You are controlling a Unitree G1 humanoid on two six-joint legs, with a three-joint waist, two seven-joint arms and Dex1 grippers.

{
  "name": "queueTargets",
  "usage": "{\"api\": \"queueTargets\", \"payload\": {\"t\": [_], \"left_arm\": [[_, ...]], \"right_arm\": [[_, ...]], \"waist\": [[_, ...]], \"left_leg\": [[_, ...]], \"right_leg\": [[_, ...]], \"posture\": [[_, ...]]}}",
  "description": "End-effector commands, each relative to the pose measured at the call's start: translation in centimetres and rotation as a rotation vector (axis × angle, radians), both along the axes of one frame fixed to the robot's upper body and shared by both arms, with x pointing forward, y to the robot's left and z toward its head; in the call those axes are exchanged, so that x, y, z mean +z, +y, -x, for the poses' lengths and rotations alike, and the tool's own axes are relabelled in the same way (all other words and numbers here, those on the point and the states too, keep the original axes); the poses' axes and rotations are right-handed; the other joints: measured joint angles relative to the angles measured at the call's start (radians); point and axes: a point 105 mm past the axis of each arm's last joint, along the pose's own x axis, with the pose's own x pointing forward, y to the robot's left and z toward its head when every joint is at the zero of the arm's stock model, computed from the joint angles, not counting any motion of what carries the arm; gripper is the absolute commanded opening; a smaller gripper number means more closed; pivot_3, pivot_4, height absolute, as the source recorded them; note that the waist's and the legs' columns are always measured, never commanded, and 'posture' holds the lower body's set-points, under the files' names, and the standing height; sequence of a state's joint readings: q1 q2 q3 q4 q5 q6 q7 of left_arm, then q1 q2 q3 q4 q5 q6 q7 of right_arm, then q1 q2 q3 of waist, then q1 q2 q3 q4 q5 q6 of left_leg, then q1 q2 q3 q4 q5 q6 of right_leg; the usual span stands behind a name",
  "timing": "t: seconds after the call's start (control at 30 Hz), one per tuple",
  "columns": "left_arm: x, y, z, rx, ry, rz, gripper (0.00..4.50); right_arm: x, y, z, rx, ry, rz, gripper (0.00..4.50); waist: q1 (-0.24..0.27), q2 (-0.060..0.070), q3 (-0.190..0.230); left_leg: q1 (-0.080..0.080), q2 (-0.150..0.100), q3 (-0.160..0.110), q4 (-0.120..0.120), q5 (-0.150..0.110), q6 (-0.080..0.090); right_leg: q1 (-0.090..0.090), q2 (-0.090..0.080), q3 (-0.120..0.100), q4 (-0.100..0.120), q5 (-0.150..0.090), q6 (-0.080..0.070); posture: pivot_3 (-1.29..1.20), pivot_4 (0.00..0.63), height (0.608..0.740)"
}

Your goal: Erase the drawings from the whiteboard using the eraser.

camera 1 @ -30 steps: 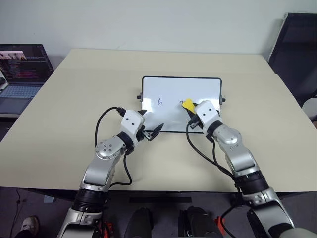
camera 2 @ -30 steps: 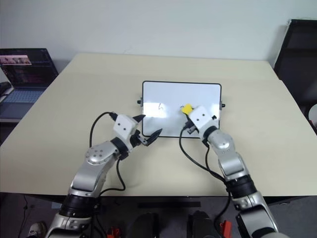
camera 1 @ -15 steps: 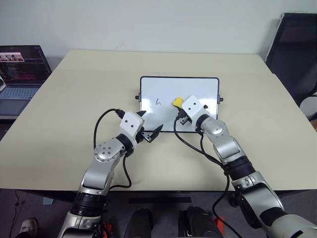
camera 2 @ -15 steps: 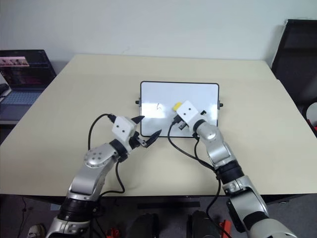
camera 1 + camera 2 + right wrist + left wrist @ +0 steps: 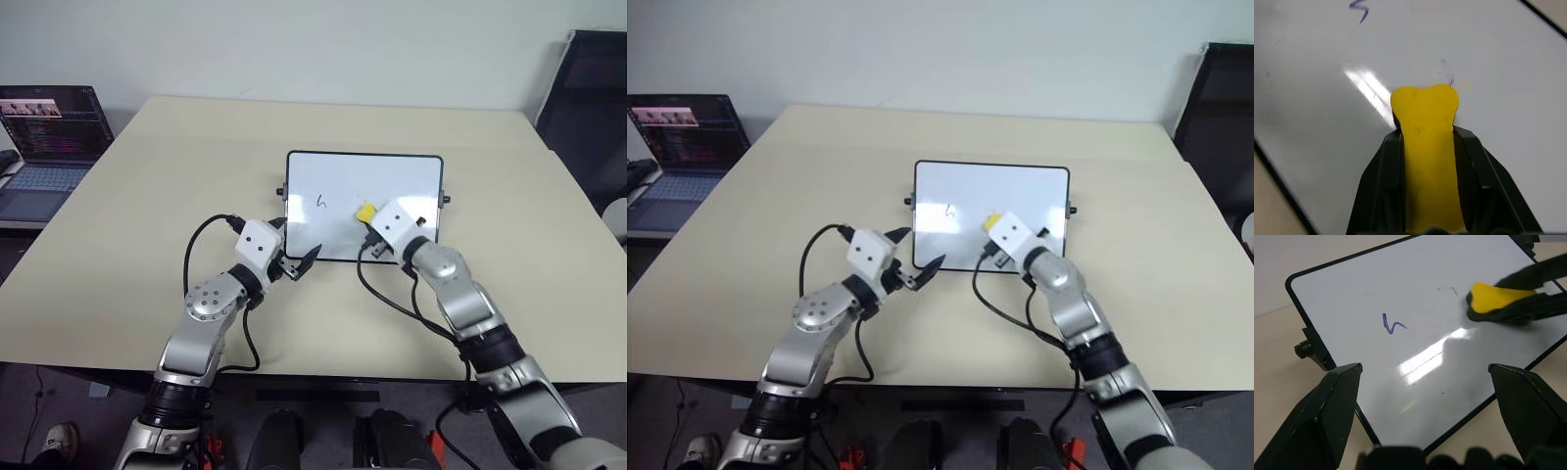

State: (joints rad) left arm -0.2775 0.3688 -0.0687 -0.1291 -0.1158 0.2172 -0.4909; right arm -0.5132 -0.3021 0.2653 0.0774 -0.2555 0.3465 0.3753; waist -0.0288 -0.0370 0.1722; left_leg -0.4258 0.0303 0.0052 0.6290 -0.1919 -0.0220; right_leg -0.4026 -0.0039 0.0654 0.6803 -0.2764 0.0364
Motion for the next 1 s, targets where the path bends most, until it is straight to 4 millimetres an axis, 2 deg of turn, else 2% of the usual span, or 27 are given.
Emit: {"api": "queueTargets", "payload": {"t": [0.03,0.13,0.27,0.6,0.83,1.0], "left_arm": [[1.6,-0.1,0.1,-0.003,-0.059,0.013,4.5],[1.6,-0.2,0.1,-0.006,-0.059,0.014,4.5],[1.6,-0.3,0.0,-0.013,-0.057,0.014,4.5],[1.8,-0.2,-0.2,-0.014,-0.061,0.013,4.5],[1.7,0.1,0.0,0.001,-0.06,0.009,4.5],[1.7,0.3,0.1,0.008,-0.061,0.009,4.5]], "right_arm": [[-2.4,-3.3,0.4,-0.103,0.097,0.056,0.97],[-2.4,-4.1,0.6,-0.125,0.101,0.064,0.97],[-1.6,-3.9,0.2,-0.13,0.081,0.048,0.97],[3.4,2.2,-3.0,-0.025,-0.067,-0.064,0.97],[4.6,5.5,-3.6,0.046,-0.101,-0.092,0.97],[4.1,5.6,-3.4,0.047,-0.094,-0.084,0.97]], "waist": [[-0.001,0.0,0.0],[-0.001,0.0,0.0],[0.0,0.0,0.0],[-0.022,0.0,0.001],[-0.026,0.0,0.001],[-0.026,0.0,0.001]], "left_leg": [[0.0,0.0,0.0,0.0,0.0,0.0],[0.003,0.0,0.0,0.0,0.001,0.001],[0.012,0.0,0.0,0.0,0.0,0.001],[0.015,0.0,0.0,-0.001,0.001,0.002],[0.012,0.0,0.0,-0.005,0.001,0.001],[0.009,0.0,-0.001,-0.005,0.001,0.001]], "right_leg": [[0.0,0.0,0.0,0.0,-0.001,0.002],[0.003,0.0,0.0,0.0,-0.001,0.003],[0.013,-0.001,-0.001,-0.002,-0.004,-0.001],[0.013,0.0,0.003,-0.002,-0.002,-0.002],[0.01,0.0,0.002,-0.002,-0.001,0.002],[0.007,0.0,0.002,-0.002,-0.001,0.001]], "posture": [[0.0,0.15,0.74],[0.0,0.15,0.74],[0.0,0.15,0.74],[0.0,0.15,0.74],[0.0,0.15,0.74],[0.0,0.15,0.74]]}}
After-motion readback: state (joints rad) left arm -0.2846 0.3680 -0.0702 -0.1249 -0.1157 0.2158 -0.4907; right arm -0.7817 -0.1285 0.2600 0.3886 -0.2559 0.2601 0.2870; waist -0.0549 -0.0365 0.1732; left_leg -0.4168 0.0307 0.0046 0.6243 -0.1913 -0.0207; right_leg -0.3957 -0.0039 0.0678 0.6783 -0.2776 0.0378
